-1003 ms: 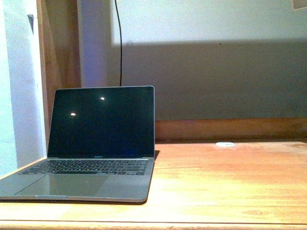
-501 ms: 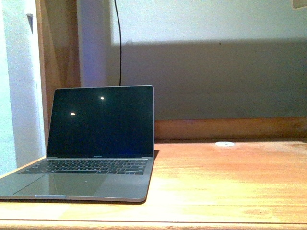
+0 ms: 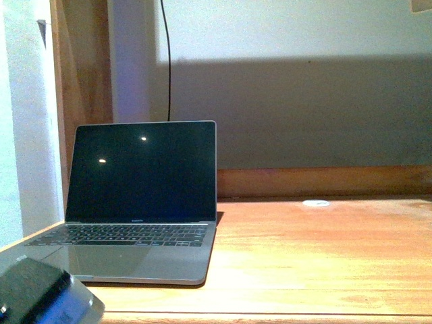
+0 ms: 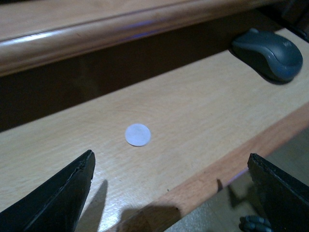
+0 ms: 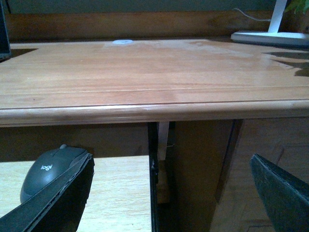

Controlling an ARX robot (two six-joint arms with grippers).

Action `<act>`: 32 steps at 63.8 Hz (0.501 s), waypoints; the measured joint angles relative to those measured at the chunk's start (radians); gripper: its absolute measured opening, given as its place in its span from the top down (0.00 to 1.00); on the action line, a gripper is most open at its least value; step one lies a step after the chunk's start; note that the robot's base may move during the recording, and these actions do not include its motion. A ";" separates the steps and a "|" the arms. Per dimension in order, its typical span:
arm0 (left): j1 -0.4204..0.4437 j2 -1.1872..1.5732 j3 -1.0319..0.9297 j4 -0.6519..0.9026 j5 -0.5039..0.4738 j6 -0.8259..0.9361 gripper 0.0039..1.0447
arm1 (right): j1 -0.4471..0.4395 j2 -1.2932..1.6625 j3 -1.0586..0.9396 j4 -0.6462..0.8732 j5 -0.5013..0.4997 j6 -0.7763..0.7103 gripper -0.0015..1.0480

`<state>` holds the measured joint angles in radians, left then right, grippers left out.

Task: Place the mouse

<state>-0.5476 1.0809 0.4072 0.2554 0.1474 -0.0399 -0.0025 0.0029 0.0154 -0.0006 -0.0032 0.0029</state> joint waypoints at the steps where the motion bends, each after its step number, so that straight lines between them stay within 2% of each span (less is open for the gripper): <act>1: 0.002 -0.005 0.001 -0.002 -0.006 -0.008 0.07 | 0.000 0.000 0.000 0.000 0.000 0.000 0.07; 5: 0.018 -0.031 0.005 -0.007 -0.054 -0.022 0.07 | 0.000 0.000 0.000 0.000 0.000 0.000 0.07; 11: 0.072 -0.071 0.024 -0.013 -0.184 -0.023 0.07 | 0.000 0.000 0.000 0.000 0.000 0.000 0.07; 17: 0.173 -0.146 0.032 -0.008 -0.337 -0.026 0.07 | 0.000 0.000 0.000 0.000 0.000 0.000 0.07; 25: 0.275 -0.288 0.028 -0.066 -0.466 -0.027 0.07 | 0.000 0.000 0.000 0.000 0.000 0.000 0.07; 32: 0.286 -0.456 -0.002 -0.173 -0.570 -0.030 0.07 | 0.000 0.000 0.000 0.000 0.000 0.000 0.07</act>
<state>-0.2615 0.6247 0.4049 0.0826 -0.4221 -0.0696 -0.0025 0.0029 0.0154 -0.0006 -0.0029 0.0029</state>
